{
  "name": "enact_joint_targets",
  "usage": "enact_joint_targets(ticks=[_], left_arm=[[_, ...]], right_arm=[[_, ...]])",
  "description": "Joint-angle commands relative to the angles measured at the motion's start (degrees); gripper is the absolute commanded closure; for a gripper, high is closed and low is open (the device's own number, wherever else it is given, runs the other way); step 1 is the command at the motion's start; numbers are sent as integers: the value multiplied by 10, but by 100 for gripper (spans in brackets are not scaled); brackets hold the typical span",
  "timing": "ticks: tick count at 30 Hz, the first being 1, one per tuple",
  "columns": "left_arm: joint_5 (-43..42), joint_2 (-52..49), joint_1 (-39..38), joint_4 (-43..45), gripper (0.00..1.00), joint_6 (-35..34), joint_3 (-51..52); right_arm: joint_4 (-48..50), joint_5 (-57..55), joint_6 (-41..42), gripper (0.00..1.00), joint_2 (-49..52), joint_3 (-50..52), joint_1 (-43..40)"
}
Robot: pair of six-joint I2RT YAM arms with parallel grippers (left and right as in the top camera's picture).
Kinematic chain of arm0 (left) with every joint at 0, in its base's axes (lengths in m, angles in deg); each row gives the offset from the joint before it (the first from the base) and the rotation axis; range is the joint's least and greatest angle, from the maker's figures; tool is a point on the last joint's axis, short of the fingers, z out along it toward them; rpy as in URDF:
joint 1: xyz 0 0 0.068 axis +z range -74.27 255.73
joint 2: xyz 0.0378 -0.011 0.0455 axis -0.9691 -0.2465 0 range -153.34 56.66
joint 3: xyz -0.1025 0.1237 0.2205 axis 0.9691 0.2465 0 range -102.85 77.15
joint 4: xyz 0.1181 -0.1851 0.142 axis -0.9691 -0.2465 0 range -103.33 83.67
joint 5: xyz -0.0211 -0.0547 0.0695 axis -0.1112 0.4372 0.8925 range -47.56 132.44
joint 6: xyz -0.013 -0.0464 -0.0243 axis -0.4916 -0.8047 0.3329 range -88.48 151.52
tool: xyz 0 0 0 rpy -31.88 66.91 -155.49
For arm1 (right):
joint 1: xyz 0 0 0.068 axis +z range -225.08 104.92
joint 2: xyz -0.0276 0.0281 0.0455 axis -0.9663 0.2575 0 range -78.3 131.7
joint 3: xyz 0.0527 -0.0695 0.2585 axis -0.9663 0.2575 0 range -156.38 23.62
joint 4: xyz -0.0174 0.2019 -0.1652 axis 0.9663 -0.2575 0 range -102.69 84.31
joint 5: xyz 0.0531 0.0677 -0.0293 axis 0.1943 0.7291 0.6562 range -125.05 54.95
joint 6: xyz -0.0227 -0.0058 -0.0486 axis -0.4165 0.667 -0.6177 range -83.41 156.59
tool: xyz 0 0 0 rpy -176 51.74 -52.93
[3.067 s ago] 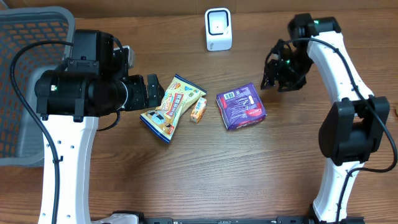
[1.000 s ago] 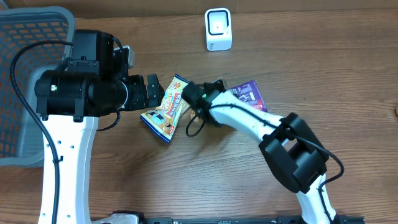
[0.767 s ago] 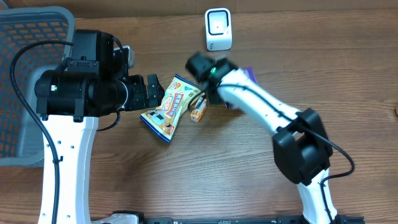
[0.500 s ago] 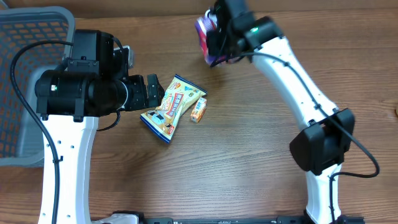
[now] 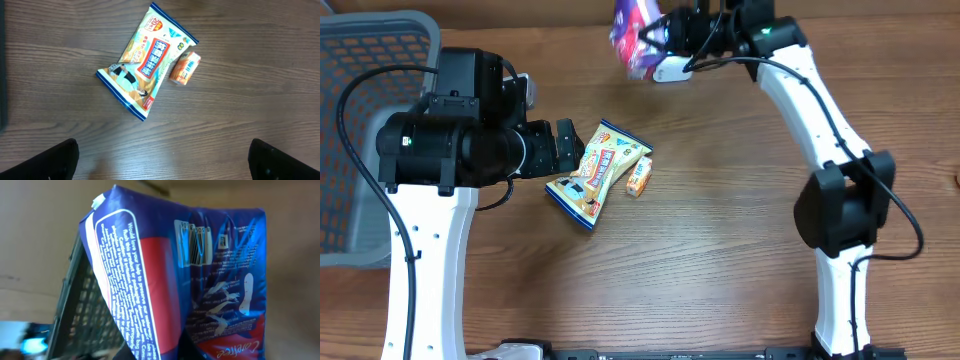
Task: Scan the item barcode
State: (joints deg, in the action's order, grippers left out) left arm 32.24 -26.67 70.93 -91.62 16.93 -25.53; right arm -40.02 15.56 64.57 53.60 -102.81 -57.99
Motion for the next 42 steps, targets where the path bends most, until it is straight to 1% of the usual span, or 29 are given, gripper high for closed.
enact_joint_targets(ticks=[1,2,4,6,8,9,11,14,16,19,20,22,26,27,29,31,35,36,39,40,41,42], left_arm=[[6,0,-1,1,0,4,-1],[6,0,-1,1,0,4,-1],[6,0,-1,1,0,4,-1],[6,0,-1,1,0,4,-1],[6,0,-1,1,0,4,-1],[6,0,-1,1,0,4,-1],[6,0,-1,1,0,4,-1],[6,0,-1,1,0,4,-1],[6,0,-1,1,0,4,-1],[6,0,-1,1,0,4,-1],[6,0,-1,1,0,4,-1],[6,0,-1,1,0,4,-1],[6,0,-1,1,0,4,-1],[6,0,-1,1,0,4,-1],[6,0,-1,1,0,4,-1],[6,0,-1,1,0,4,-1],[6,0,-1,1,0,4,-1],[6,0,-1,1,0,4,-1],[6,0,-1,1,0,4,-1],[6,0,-1,1,0,4,-1],[6,0,-1,1,0,4,-1],[6,0,-1,1,0,4,-1]], right_arm=[[-59,86,57,96,7,-11,-16],[-96,101,54,96,5,-11,-21],[-189,106,23,96,6,-11,-32],[-294,60,-37,96,7,-11,-43],[-385,-27,-66,96,7,-7,-54],[-405,-46,-73,96,7,-2,-58],[-424,-45,-103,96,7,17,-63],[-412,-43,-118,96,7,56,-64],[-385,-24,-118,96,7,100,-66],[-333,43,-117,96,7,159,-80],[-320,50,-117,95,7,175,-86],[-310,21,-117,87,7,195,-102],[-342,-141,-117,71,3,187,-136],[-355,-182,-117,65,2,179,-144],[-386,-254,-118,44,1,155,-160],[-422,-312,-125,32,0,123,-175],[-485,-376,-153,24,-2,58,-188],[-502,-375,-176,23,-2,34,-188],[-531,-334,-233,22,-2,-2,-180],[-537,-307,-259,22,-2,-6,-176],[-546,-269,-305,22,-2,-7,-168],[-551,-261,-331,22,-2,-7,-160]])
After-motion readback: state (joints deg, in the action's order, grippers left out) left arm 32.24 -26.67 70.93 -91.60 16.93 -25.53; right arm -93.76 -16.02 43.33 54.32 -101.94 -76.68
